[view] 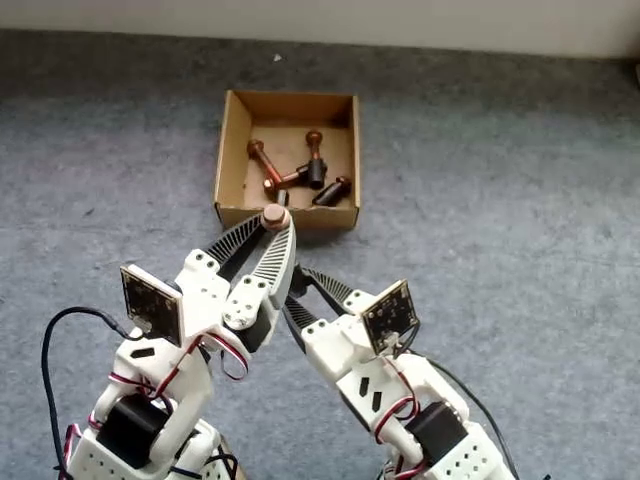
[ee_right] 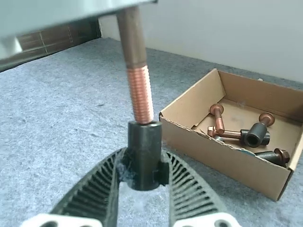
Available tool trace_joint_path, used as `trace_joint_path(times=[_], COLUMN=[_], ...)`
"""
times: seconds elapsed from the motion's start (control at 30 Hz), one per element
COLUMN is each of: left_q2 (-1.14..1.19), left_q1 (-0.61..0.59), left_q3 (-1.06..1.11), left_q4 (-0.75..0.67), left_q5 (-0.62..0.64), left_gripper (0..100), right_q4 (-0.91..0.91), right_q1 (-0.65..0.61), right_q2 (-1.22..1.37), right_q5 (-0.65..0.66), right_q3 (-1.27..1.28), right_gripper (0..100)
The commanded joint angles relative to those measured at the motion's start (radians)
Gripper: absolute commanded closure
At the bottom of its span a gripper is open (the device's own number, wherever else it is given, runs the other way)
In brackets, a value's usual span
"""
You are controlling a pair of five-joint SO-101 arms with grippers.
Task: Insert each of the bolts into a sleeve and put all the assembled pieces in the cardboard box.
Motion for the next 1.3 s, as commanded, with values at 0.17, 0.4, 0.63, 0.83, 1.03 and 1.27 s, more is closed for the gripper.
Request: trace_joint_path(times=[0.17,0.4,0.63,0.83,1.03,1.27], left_q2=[-0.015,-0.024,-0.019,-0.016,-0.018,-0.024], left_q1=[0.010,0.016,0.018,0.018,0.015,0.018], left_q3=[0.016,0.005,0.008,0.010,0.010,0.002], left_q4=[-0.025,0.012,0.014,0.014,0.014,0.049], left_q5=[0.003,0.002,0.002,0.002,0.002,0.002], left_gripper=[99,99,99,99,99,99], right_q4=[-0.028,-0.030,-0.096,-0.099,-0.101,-0.173], right_q1=[-0.018,0.044,0.042,0.036,-0.033,-0.028], right_q2=[-0.022,-0.022,-0.022,-0.022,-0.022,-0.022], right_q5=[0.009,0.009,0.009,0.009,0.146,0.157], right_q3=[0.107,0.105,0.105,0.105,0.105,0.110], right_gripper=[99.3,99.3,99.4,99.4,99.4,99.4])
